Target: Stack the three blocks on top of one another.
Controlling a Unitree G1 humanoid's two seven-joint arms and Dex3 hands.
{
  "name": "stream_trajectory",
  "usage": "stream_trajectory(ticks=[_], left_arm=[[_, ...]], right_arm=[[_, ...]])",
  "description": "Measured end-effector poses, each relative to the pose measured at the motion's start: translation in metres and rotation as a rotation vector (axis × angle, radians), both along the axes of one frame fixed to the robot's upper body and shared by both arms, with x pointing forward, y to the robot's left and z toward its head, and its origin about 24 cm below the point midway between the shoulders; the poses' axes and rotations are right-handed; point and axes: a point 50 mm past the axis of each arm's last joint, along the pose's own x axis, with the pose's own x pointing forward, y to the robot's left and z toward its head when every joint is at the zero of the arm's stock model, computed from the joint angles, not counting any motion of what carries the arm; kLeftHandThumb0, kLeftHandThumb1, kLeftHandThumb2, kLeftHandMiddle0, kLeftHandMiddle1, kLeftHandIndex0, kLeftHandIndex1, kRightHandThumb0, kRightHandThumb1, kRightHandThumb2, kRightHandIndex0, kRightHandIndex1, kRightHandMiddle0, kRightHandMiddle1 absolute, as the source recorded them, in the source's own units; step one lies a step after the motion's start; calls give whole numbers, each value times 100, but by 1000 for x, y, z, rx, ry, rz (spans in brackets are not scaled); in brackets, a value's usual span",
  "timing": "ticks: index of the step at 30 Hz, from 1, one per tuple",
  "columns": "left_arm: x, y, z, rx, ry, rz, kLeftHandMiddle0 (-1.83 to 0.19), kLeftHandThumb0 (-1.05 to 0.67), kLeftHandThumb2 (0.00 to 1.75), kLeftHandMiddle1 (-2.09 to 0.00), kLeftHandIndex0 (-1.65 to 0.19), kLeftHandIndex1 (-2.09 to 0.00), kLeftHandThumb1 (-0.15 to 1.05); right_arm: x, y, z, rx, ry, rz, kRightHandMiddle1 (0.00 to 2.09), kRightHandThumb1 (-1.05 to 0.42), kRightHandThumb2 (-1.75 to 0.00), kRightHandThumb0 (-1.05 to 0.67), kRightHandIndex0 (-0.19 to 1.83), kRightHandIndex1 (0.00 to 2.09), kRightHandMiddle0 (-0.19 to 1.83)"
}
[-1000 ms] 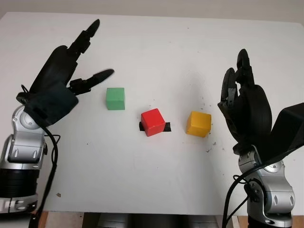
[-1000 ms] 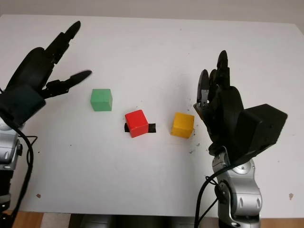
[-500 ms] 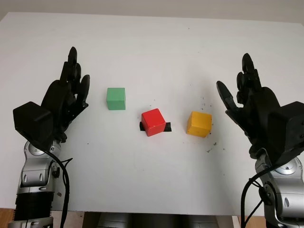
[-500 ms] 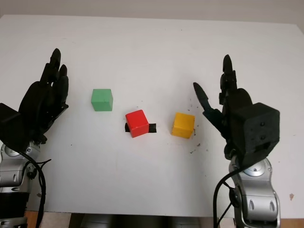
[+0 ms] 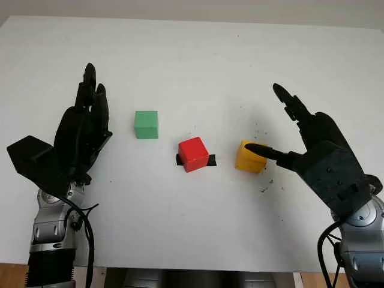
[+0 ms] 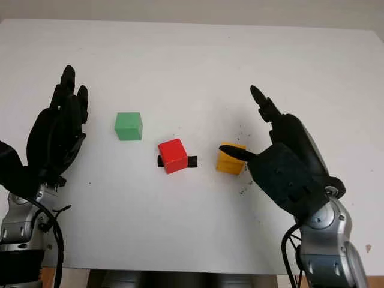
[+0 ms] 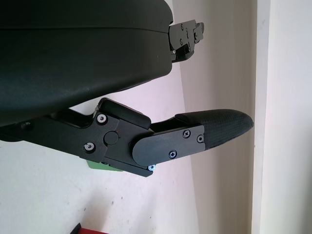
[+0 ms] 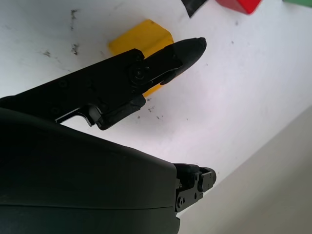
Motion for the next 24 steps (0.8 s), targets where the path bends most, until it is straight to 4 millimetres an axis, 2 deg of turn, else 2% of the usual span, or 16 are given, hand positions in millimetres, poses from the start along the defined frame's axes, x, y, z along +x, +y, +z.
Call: stream_trajectory(ticks=[11, 24], left_arm=[[1, -1, 0, -27, -5, 12, 19, -78, 65, 0, 19, 0, 105], [3, -2, 3, -20, -14, 21, 19, -78, 65, 0, 19, 0, 105]], right_arm=[[-8, 9, -10, -105, 20, 81, 6, -80, -5, -49, 6, 5, 22], [-2, 10, -20, -219, 29, 93, 11, -81, -5, -52, 11, 8, 34]])
